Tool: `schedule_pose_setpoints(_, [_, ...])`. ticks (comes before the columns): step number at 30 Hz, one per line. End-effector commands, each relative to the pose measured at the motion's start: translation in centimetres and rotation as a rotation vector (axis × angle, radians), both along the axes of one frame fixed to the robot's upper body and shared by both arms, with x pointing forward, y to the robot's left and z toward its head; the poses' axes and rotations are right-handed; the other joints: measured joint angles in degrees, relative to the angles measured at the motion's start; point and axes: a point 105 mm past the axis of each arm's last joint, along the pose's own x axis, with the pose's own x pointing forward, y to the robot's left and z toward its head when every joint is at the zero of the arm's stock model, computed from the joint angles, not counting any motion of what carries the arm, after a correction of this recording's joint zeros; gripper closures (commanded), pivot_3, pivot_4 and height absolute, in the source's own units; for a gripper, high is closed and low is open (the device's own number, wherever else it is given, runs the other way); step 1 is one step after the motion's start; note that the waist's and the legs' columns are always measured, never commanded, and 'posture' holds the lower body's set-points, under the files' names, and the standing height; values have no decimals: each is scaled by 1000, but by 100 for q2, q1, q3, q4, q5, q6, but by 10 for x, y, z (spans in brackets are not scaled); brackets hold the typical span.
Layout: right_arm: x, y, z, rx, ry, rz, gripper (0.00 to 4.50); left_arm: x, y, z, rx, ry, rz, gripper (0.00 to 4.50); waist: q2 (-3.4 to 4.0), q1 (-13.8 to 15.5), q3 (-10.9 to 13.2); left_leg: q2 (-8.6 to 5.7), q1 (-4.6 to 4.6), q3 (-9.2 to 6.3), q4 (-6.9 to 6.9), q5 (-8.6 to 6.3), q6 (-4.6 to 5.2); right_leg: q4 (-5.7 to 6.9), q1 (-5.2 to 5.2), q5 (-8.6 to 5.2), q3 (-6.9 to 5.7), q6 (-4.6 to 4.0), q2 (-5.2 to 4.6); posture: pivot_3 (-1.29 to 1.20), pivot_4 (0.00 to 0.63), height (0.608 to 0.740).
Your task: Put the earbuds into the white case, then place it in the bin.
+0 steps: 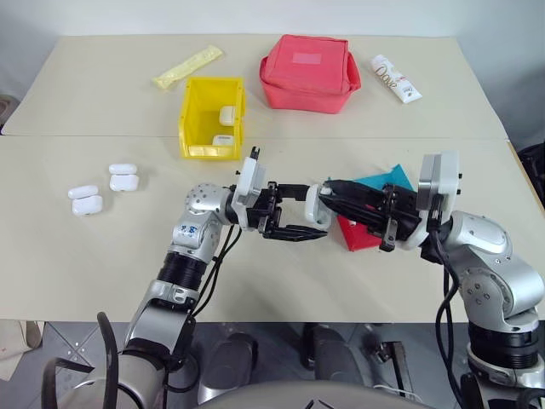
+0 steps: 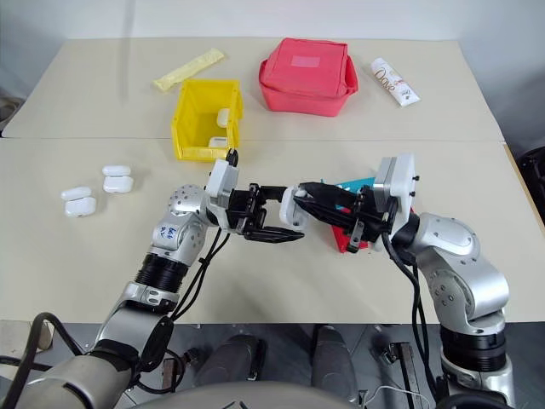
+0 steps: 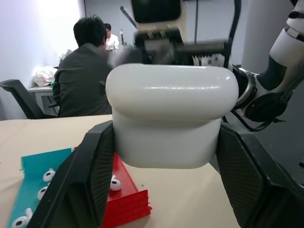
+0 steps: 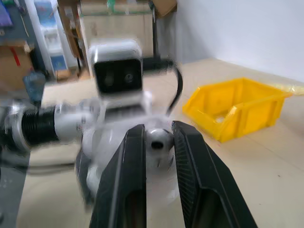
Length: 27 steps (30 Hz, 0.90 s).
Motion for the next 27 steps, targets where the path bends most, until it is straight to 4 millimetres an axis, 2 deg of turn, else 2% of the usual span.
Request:
schedule_pose_setpoints(1, [-6, -1, -24, -80, 89, 27, 4056, 5, 8, 33, -118, -97, 45, 1721, 0, -3, 0, 1, 0, 0, 0, 0, 0, 1, 0, 0, 0, 0, 0, 0, 150, 740])
schedule_pose_setpoints(10, [0, -7, -16, -128, 71, 11, 4056, 8, 6, 30, -109, -110, 56, 1721, 0, 15, 0, 0, 0, 0, 1, 0, 0, -1, 1, 0, -1, 0, -2, 0, 150, 740])
schedule_pose_setpoints(18, [4, -10, 8, -139, -9, -15, 1396, 11, 6, 18, -61, -124, 58, 1721, -4, 34, 2, 3, -1, -1, 0, 0, 0, -4, 0, 0, -1, 0, -1, 0, 150, 740])
schedule_pose_setpoints(22, [5, -19, 21, -148, -38, -62, 49, 14, 6, 14, -54, -116, 65, 1721, -4, 40, 2, -3, -3, -3, 4, 0, 4, -5, 3, 0, -4, 0, -6, 0, 150, 740])
schedule_pose_setpoints(25, [4, -33, 23, -174, -32, -119, 17, 17, 7, 13, -51, -107, 82, 1721, -5, 41, 3, 0, -3, -3, 2, -1, 4, -6, 3, 0, -3, 0, -4, 0, 150, 740])
schedule_pose_setpoints(27, [1, -49, 21, -199, -14, -180, 17, 20, 9, 11, -46, -105, 98, 1721, -5, 45, 3, 0, -3, -2, 2, -1, 4, -6, 3, 0, -3, 0, -4, 0, 150, 740])
